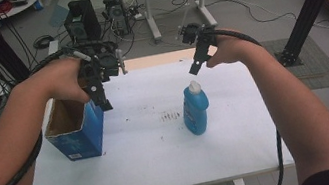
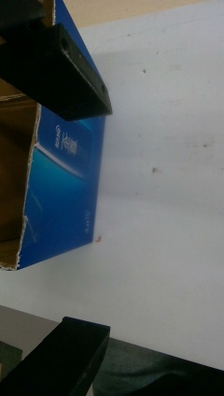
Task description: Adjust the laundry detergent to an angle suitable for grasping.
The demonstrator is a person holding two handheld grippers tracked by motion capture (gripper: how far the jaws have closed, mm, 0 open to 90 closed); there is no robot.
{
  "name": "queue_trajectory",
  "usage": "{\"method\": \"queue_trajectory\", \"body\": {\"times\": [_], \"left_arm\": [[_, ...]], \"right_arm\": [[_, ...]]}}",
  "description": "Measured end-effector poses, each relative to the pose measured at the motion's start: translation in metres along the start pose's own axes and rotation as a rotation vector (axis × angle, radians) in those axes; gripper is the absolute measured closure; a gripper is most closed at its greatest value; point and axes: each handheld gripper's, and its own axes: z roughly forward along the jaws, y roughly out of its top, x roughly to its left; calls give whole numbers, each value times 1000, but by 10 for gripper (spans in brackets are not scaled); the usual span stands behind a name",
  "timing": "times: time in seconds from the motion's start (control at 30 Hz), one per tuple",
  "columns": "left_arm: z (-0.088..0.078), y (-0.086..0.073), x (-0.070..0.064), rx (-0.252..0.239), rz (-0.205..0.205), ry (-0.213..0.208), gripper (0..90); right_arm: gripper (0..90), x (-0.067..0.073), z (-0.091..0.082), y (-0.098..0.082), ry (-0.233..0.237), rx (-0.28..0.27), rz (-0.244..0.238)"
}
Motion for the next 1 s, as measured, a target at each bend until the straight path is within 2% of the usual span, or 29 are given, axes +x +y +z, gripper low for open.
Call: {"method": "queue_trajectory", "body": {"times": [0.3, 0.5, 0.6, 0.73, 1.0], "left_arm": [[3, 3, 2, 23, -4, -9, 1], [7, 9, 2, 22, 10, -17, 1], [7, 12, 0, 25, 20, -14, 1], [5, 14, -3, 40, 40, 0, 1], [2, 11, -6, 37, 33, 12, 1]], "right_arm": [[0, -5, 1, -1, 7, -7, 1], [0, -7, -2, -4, 6, -25, -3], [0, -10, -2, -6, 11, -41, 4], [0, -13, -2, -6, 4, -37, 15], [0, -10, -3, -2, 2, -25, 7]]}}
